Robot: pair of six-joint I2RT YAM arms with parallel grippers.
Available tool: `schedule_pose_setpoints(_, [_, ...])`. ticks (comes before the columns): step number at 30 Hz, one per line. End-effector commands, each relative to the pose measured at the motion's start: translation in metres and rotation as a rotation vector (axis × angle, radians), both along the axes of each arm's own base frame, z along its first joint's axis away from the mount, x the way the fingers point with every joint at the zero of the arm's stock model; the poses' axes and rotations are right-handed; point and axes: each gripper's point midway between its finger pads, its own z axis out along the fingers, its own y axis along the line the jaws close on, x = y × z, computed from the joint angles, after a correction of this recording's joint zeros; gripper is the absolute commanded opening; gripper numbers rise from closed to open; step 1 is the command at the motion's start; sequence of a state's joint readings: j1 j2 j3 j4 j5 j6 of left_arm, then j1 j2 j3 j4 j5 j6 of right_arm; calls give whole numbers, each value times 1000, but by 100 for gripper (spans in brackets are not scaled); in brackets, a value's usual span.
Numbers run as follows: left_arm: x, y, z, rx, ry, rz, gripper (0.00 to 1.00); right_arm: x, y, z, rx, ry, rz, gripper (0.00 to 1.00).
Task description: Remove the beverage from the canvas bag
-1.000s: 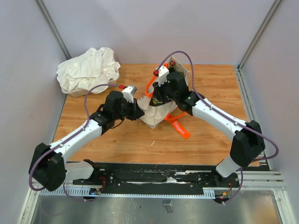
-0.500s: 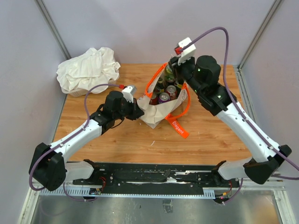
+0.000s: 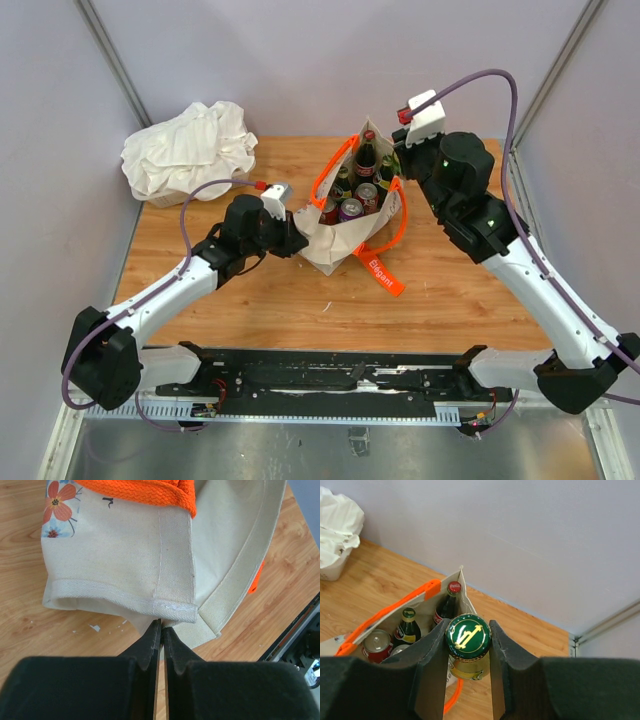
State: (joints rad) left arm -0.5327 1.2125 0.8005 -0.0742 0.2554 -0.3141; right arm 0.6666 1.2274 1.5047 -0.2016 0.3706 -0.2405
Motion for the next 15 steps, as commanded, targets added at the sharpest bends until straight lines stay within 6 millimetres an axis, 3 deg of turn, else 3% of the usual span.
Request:
schedule_pose_setpoints(1, [-4,5,-6,36,13,-3,10,-15,-41,46,91,-148,-140,1])
schedule_pose_setpoints(7, [-1,5,7,24,-20,3,26,-21,-42,41,107,-129,-125,1])
schedule_pose_setpoints(11, [1,6,14,20,-38,10,29,-17,-58,33,91,-119,-211,1])
schedule_pose_setpoints(15, [0,6,10,22,-32,10,30,-1,-83,7,155,-65,-274,1])
